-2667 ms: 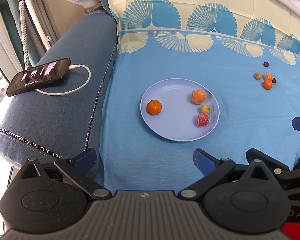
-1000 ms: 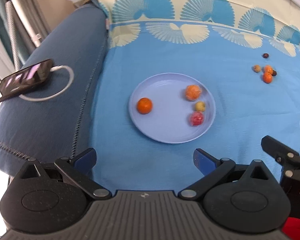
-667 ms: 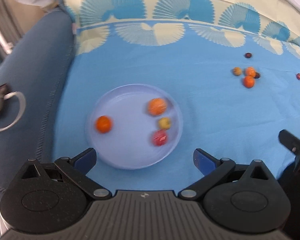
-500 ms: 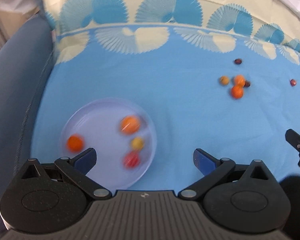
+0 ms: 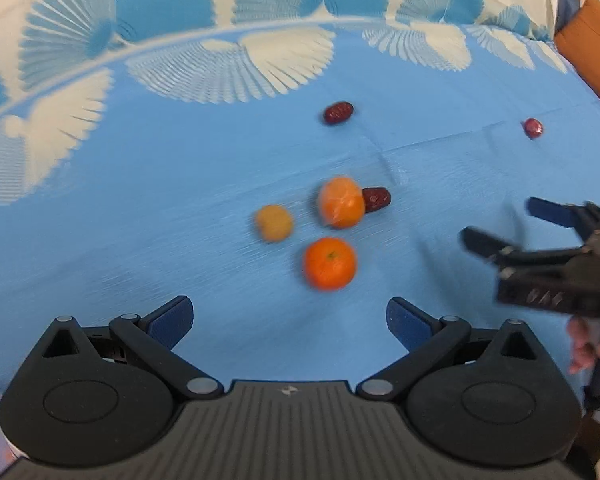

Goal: Organize fruits
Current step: 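Grasp a loose mandarin with the left tool while the right tool grasps a red date, then carry the mandarin and date over the plate and open both tools to release them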

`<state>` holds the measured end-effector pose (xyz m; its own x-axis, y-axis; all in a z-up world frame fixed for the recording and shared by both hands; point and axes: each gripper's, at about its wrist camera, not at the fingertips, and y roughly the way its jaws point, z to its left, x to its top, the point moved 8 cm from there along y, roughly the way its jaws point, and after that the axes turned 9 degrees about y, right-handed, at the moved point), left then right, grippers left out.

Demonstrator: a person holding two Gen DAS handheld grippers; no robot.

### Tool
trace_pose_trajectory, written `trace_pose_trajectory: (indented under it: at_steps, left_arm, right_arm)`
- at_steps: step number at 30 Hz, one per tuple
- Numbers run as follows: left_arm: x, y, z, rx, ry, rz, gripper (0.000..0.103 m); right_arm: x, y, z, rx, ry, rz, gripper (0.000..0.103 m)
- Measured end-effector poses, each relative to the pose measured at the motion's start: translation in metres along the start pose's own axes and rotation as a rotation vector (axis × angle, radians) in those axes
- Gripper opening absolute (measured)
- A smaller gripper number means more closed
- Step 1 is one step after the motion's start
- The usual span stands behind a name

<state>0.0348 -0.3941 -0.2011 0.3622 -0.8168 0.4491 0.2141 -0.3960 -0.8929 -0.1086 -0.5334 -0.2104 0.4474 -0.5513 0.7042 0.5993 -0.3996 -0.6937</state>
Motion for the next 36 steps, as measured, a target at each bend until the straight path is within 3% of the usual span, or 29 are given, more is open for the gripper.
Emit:
trace_pose_trajectory:
  at_steps: [4, 8, 11, 13, 14, 16, 20, 22, 25, 30, 36]
  left_arm:
    - [0.016, 0.03, 0.005, -0.037, -0.062, 0.016, 0.1]
    - [0.024, 0.05, 0.002, -0.088, -0.03, 0.062, 0.074]
    - [0.025, 0.053, 0.004, -0.103, -0.031, 0.058, 0.072]
    - [0.025, 0.051, 0.004, -0.119, -0.01, 0.034, 0.053]
    - [0.025, 0.05, 0.004, -0.126, -0.002, 0.029, 0.038]
    - [0.025, 0.049, 0.007, -0.144, -0.017, 0.027, 0.038]
    - [0.013, 0.035, 0.015, -0.134, -0.063, 0.026, 0.038]
    - [0.003, 0.021, 0.019, -0.11, -0.069, 0.02, 0.038]
    - [-0.02, -0.007, 0.027, -0.054, -0.071, 0.012, 0.038]
    - [-0.069, -0.058, 0.048, 0.002, -0.108, 0.019, 0.038]
    - [-0.124, -0.119, 0.081, 0.058, -0.183, 0.004, 0.038]
  right_arm:
    - [0.003, 0.03, 0.015, 0.095, -0.11, -0.008, 0.102]
    - [0.007, 0.046, 0.037, 0.171, -0.209, -0.027, 0.101]
    - [0.008, 0.05, 0.055, 0.225, -0.307, -0.053, 0.094]
    - [0.006, 0.051, 0.068, 0.259, -0.37, -0.075, 0.077]
    - [0.006, 0.049, 0.072, 0.283, -0.38, -0.08, 0.069]
    - [0.005, 0.046, 0.08, 0.34, -0.374, -0.056, 0.032]
    - [0.001, 0.036, 0.079, 0.229, -0.344, -0.062, 0.032]
    - [-0.001, 0.025, 0.068, 0.153, -0.282, -0.075, 0.032]
    - [0.001, 0.0, 0.054, 0.114, -0.16, -0.104, 0.032]
    - [0.008, -0.052, 0.058, 0.116, -0.058, -0.175, 0.032]
    - [0.002, -0.108, 0.113, 0.216, -0.033, -0.189, 0.032]
